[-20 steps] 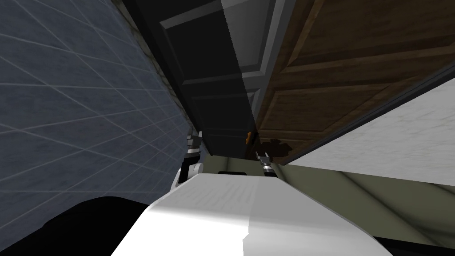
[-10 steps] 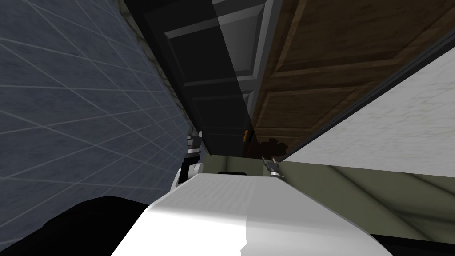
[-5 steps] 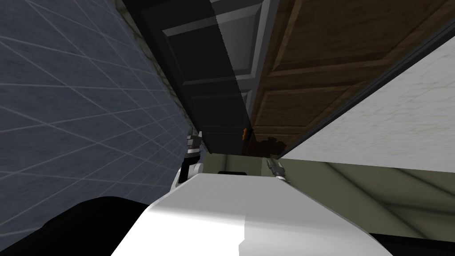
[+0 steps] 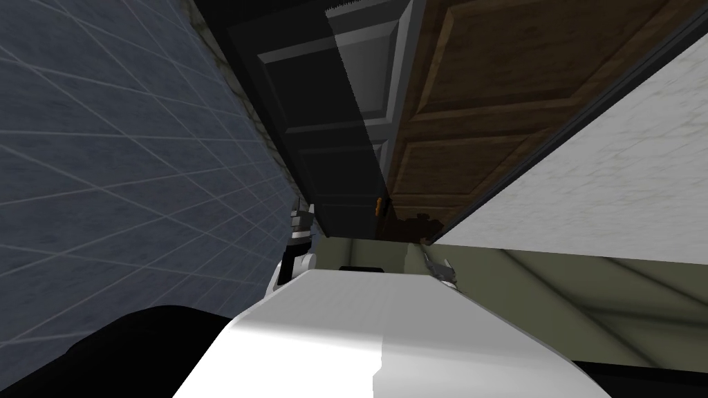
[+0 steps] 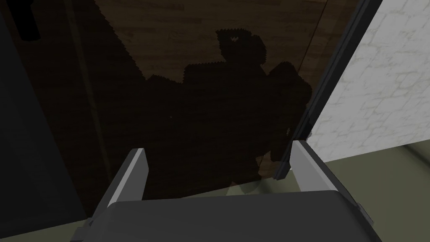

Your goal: Pull the door open

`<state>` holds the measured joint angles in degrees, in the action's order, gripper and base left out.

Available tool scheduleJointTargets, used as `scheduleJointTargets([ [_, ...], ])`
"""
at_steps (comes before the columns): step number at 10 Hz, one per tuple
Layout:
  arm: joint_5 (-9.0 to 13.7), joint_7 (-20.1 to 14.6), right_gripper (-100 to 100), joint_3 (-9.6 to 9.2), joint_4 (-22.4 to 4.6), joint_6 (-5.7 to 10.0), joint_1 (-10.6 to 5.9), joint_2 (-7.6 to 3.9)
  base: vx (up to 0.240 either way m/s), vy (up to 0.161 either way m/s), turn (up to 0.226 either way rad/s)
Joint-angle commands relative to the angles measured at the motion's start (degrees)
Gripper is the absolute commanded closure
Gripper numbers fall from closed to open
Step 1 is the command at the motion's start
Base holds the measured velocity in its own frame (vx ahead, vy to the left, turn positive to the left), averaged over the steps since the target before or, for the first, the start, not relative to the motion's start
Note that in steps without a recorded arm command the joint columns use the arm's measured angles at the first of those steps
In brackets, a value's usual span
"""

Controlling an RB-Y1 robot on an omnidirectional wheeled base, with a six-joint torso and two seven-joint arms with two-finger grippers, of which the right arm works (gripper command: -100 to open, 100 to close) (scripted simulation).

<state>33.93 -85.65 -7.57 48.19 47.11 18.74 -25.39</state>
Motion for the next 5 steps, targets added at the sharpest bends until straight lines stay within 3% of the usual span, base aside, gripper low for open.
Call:
scheduleJointTargets([
  [1,0.12,-0.37,-100,0.28,-1.70,0.75,-0.28,-0.07,-0.027,-0.020,0.009],
  [3,1.13,-0.01,-100,2.17,-3.38,0.54,-0.16,-0.38,-0.003,-0.030,0.085],
  [5,1.45,0.25,-100,2.78,-3.78,0.37,-1.51,0.20,0.140,-0.050,0.178],
])
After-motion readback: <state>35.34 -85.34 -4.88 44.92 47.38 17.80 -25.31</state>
